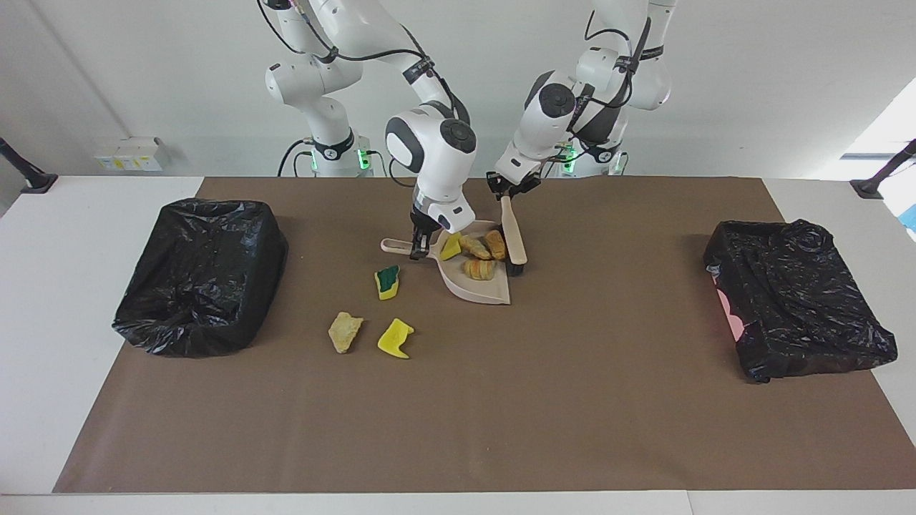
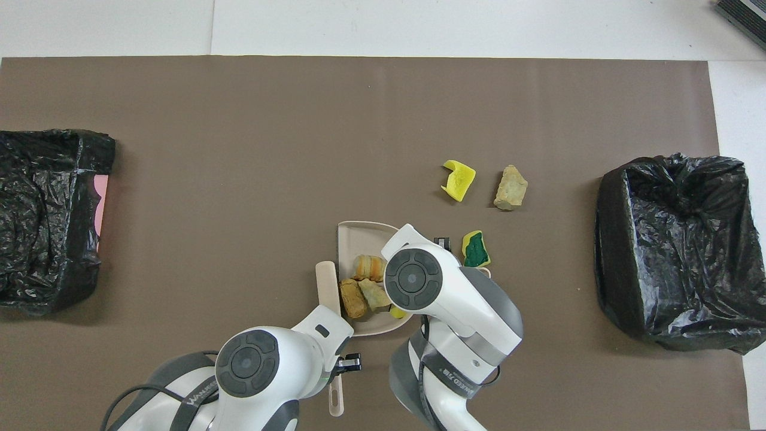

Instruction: Sweep and dump trash in bin

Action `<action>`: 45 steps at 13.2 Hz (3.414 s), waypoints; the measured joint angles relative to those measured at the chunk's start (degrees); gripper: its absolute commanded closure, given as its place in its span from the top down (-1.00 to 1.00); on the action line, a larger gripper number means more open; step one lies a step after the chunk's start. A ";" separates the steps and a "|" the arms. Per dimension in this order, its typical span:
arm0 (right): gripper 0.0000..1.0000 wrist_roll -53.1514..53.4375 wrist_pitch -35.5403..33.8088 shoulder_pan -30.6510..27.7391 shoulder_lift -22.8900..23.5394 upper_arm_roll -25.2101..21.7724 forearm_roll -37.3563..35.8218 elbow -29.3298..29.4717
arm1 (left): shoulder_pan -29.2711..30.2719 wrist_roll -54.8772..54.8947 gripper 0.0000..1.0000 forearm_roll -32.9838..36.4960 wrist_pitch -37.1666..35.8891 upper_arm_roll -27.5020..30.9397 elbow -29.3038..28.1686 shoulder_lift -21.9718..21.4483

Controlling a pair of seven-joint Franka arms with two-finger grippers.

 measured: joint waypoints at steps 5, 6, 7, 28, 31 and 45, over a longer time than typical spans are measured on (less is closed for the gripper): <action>-1.00 0.00 -0.05 -0.06 0.19 -0.06 0.00 0.00 | -1.49 0.09 -1.00 -0.09 -0.28 0.12 1.98 0.57; -1.00 0.00 -0.05 -0.08 0.21 -0.07 0.00 0.00 | -1.49 0.09 -1.00 -0.09 -1.30 0.38 2.71 0.48; -1.00 0.00 -0.05 -0.09 0.23 -0.07 0.02 0.00 | -1.47 0.04 -1.00 -0.09 -3.64 0.81 4.09 0.41; -1.00 -27.56 -12.29 -18.94 0.45 -0.41 7.00 12.86 | -5.26 -14.93 -1.00 6.67 -10.13 -0.77 7.21 -1.92; -1.00 -33.19 -13.85 -23.18 0.35 -0.45 7.04 14.67 | -9.54 -16.43 -1.00 6.67 -5.01 -0.94 7.19 1.95; -1.00 -57.81 -6.70 -49.61 -3.75 -1.28 2.35 15.93 | -13.01 -18.19 -0.02 6.67 1.69 -0.84 7.77 8.78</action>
